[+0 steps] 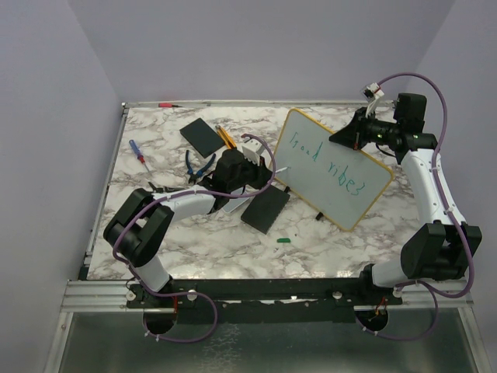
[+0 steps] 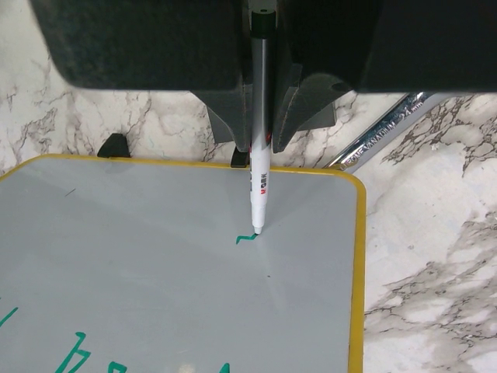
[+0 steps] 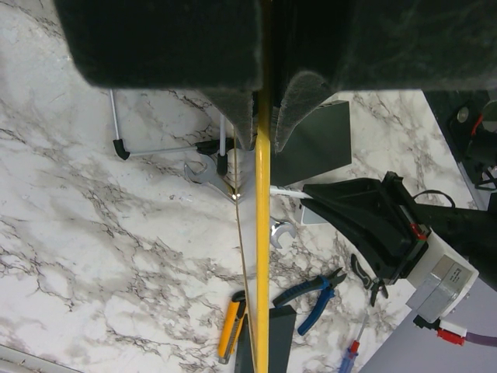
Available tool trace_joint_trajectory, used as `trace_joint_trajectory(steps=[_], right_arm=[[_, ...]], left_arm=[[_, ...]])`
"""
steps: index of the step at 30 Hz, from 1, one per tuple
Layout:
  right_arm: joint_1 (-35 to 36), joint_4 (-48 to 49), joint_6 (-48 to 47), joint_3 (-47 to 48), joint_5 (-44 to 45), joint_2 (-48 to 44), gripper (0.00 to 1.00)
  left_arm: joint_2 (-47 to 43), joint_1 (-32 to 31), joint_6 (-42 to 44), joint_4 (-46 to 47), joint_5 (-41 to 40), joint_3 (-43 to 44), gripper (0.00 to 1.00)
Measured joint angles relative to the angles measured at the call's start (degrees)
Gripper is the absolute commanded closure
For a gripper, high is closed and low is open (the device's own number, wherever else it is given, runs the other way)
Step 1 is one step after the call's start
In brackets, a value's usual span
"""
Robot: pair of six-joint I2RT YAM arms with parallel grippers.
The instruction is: Write a sentence on the whiteboard
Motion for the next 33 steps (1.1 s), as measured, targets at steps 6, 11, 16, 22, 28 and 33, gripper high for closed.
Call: trace_joint_trajectory(steps=[6,11,16,22,28,33], right_arm=[[0.00,0.00,0.00,0.00,0.00,0.00,0.99],[0.00,0.02,0.00,0.00,0.00,0.00,0.99],[0.00,0.00,0.15,0.00,0.00,0.00,0.99],[0.00,0.00,0.15,0.00,0.00,0.00,0.99],[0.00,0.02,0.15,0.00,0.00,0.00,0.99],[0.00,0.26,0.17,-0.09,0.00,0.00,0.99]], left_arm=[[0.00,0.02,-0.22,0.00,-0.24,-0.28,1.00],[0.00,-0.04,-0.26,0.00,-0.28,-0.33,1.00],[0.00,-0.42,-0.26,0.00,-0.37,-0.33,1.00],[0.15,-1.31,-0.24,0.00,-0.37,-0.33,1.00],[0.55,-2.21,-0.24,-0.02,-0.37,-0.33,1.00],[0.61,-2.21,-0.13,-0.46,-0.96,-0.33,1.00]])
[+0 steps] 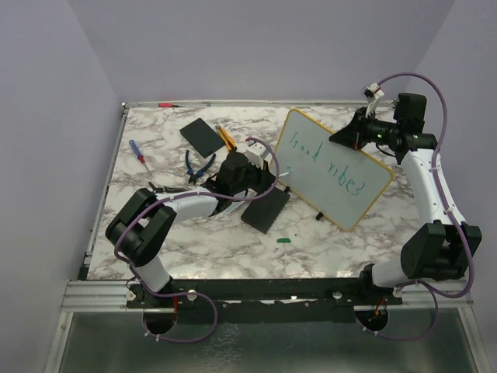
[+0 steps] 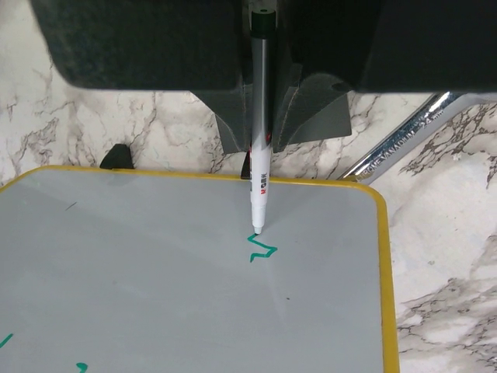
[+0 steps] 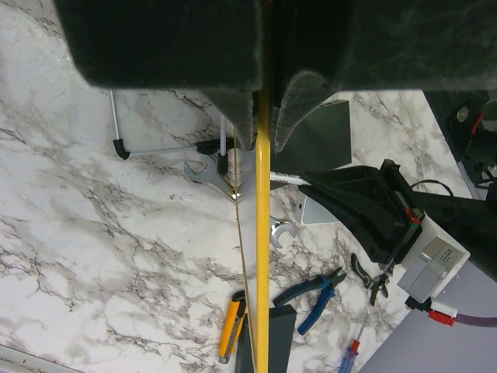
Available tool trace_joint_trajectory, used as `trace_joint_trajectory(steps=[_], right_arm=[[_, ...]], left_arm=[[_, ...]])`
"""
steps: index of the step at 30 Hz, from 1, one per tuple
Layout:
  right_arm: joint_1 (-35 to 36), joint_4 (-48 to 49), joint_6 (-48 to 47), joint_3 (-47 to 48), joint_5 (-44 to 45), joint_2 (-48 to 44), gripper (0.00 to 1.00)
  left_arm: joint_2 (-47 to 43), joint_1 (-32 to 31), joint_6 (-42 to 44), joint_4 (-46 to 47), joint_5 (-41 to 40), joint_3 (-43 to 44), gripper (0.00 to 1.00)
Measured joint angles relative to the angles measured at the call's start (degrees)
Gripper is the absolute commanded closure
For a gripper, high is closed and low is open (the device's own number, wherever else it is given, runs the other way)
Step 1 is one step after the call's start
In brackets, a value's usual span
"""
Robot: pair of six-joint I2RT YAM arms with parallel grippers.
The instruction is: Write a sentence on the whiteboard
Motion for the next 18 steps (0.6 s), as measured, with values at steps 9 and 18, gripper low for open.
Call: trace_joint_trajectory(steps=[9,18], right_arm=[[0.00,0.04,0.02,-0.02,0.00,0.00,0.99],[0.00,0.07,0.02,-0.02,0.09,0.00,0.99]], left_arm=[[0.04,0.00,0.90,-1.86,-1.99,0.15,1.00],[0.04,0.00,1.25,-3.19,-3.15,1.01,1.00]])
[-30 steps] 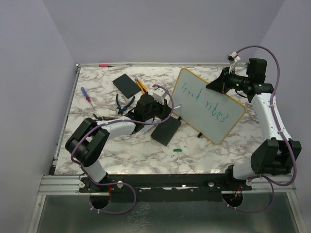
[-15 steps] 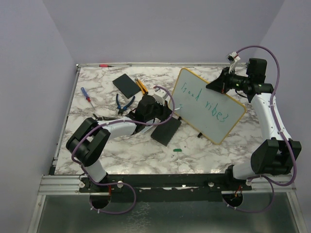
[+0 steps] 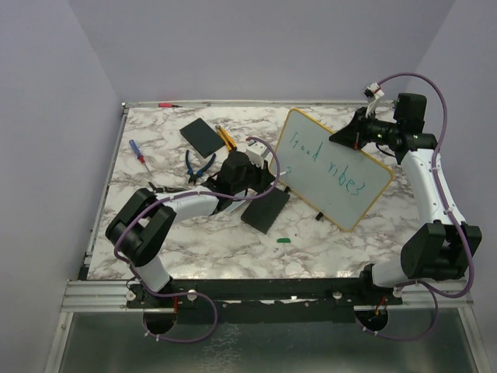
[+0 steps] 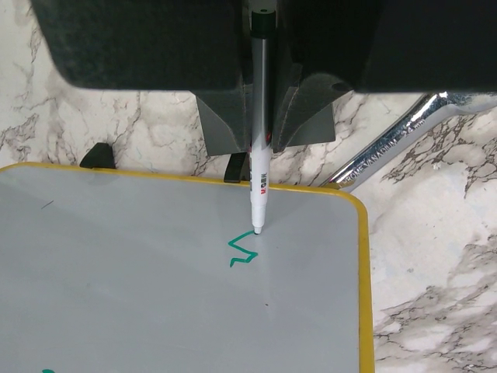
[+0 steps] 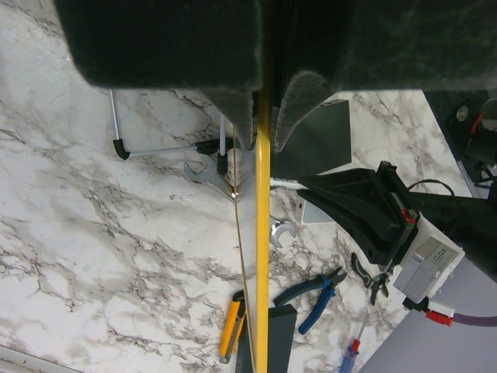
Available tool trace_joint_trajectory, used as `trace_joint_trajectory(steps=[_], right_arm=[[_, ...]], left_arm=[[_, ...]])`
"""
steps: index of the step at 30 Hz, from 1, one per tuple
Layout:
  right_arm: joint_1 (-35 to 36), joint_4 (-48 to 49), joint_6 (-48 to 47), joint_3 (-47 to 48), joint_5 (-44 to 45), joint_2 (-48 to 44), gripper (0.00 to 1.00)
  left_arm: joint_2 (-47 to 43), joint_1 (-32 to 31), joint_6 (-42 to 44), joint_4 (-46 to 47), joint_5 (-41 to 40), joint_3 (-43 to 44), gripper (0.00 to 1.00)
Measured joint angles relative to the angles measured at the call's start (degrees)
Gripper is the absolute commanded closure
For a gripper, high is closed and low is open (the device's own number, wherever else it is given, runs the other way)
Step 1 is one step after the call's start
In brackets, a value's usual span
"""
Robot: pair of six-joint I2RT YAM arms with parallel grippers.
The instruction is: Write a sentence on the whiteboard
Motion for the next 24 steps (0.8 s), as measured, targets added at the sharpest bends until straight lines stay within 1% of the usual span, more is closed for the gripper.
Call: trace_joint_trajectory(steps=[11,17,24], right_arm=[[0.00,0.02,0.00,-0.02,-0.04,0.00,0.99],[0.00,0.02,0.00,-0.02,-0.04,0.00,0.99],[0.00,0.02,0.00,-0.04,-0.04,0.00,0.99]], left_arm=[[-1.44,-0.55,0.00,-0.70,-0.07,-0.02,1.00],[-5.29,-2.67,-0.02,-0.61,-0.11,-0.22,1.00],[-5.49,-4.22,0.09,-1.09,-0.11,-0.20,1.00]])
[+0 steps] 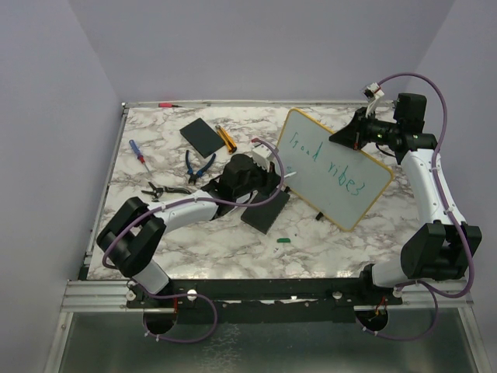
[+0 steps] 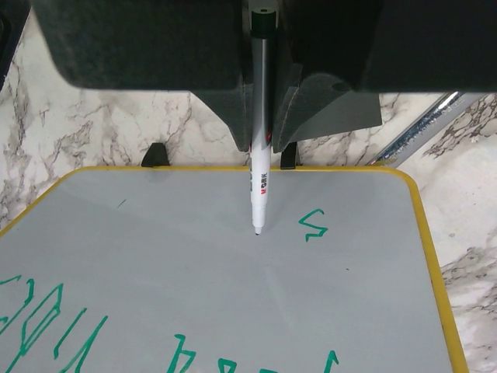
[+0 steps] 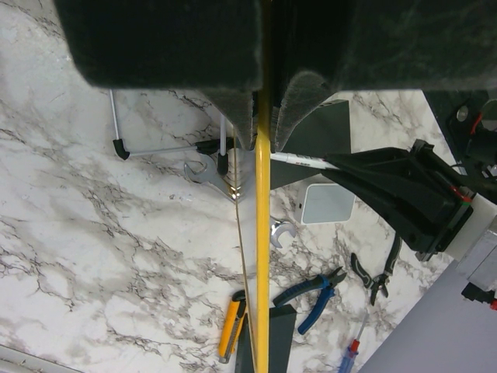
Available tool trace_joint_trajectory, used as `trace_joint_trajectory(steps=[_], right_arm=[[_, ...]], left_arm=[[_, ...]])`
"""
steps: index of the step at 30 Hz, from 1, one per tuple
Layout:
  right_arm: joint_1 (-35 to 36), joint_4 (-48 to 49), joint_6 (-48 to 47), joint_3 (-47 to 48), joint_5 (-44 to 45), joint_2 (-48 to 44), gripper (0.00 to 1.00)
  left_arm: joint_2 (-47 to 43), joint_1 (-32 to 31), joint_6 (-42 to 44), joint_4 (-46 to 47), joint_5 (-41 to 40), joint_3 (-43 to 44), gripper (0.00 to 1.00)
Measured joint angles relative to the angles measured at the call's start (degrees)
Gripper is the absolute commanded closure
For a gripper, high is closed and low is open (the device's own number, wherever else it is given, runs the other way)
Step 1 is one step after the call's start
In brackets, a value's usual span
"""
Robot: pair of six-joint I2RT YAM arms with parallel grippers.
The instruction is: Write a sentence on the whiteboard
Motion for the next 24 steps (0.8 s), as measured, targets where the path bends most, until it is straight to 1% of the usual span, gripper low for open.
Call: trace_joint_trajectory(steps=[14,24], right_arm=[[0.00,0.02,-0.02,0.00,0.00,0.00,0.99],[0.00,0.20,0.00,-0.07,0.04,0.00,0.99]], left_arm=[[3.37,0.04,0.81,-0.04,-1.55,2.99,1.00],[3.87,0.04,1.07,-0.09,-1.68,3.08,1.00]])
